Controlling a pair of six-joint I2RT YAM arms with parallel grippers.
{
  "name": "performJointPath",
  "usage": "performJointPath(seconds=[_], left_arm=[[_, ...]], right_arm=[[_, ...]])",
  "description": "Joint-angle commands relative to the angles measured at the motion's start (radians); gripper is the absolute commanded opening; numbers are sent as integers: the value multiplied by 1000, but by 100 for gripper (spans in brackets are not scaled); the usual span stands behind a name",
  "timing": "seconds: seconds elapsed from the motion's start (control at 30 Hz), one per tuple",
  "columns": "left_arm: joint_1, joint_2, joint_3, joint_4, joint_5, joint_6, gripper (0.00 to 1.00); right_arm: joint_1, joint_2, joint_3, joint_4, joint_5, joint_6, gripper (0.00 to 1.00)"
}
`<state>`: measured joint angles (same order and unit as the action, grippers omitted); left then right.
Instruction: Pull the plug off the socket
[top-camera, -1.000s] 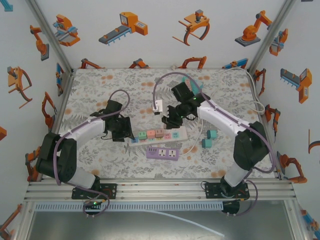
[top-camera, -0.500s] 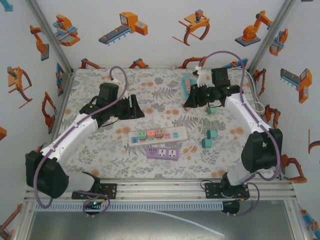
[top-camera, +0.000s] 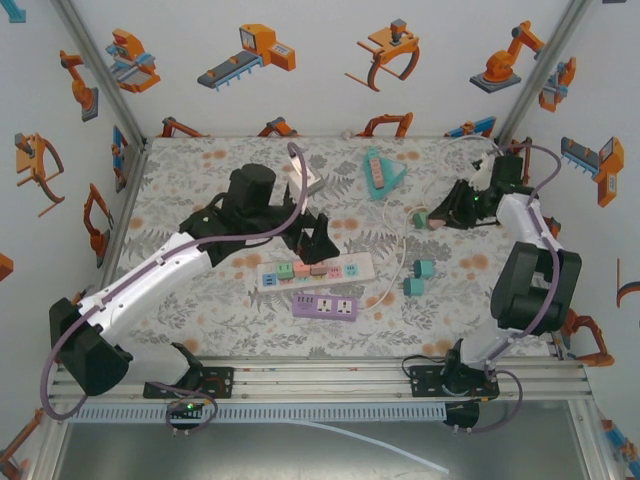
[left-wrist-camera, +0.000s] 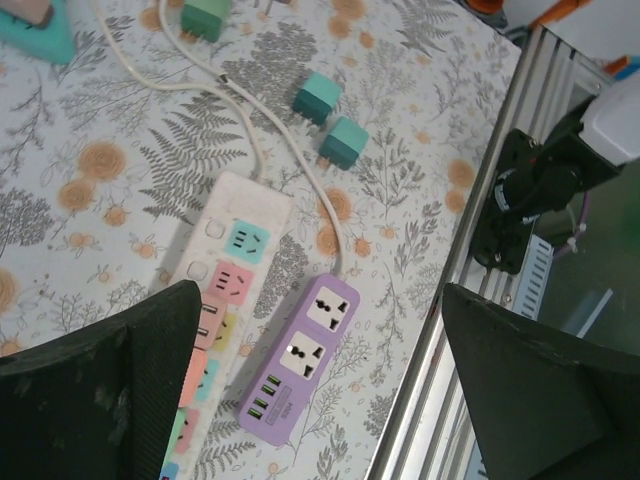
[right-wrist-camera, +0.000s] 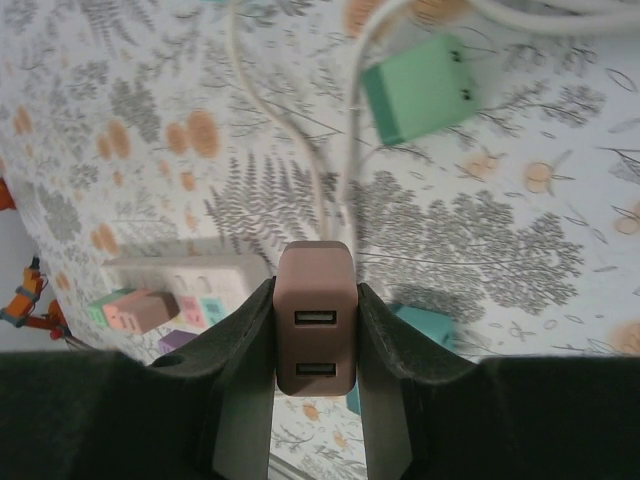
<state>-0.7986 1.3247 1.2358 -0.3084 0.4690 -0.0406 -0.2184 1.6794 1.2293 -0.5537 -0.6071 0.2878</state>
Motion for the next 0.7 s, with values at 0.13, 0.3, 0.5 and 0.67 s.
performJointPath(seconds=[0.13,0.3,0.5,0.67], left_arm=[[-7,27,28,11,-11,86,97],[-8,55,46,16,-27,90,97],[-7,70,44,50,-42,46,97],[-8,61,28,64,-57,18,97]], right_arm=[[12,97,-66,79,-56,49,13],[19,143,-86,162,-80,103,16],[52,179,-99,257,-86,124,22],[56,199,-120,353,-75,173,25]])
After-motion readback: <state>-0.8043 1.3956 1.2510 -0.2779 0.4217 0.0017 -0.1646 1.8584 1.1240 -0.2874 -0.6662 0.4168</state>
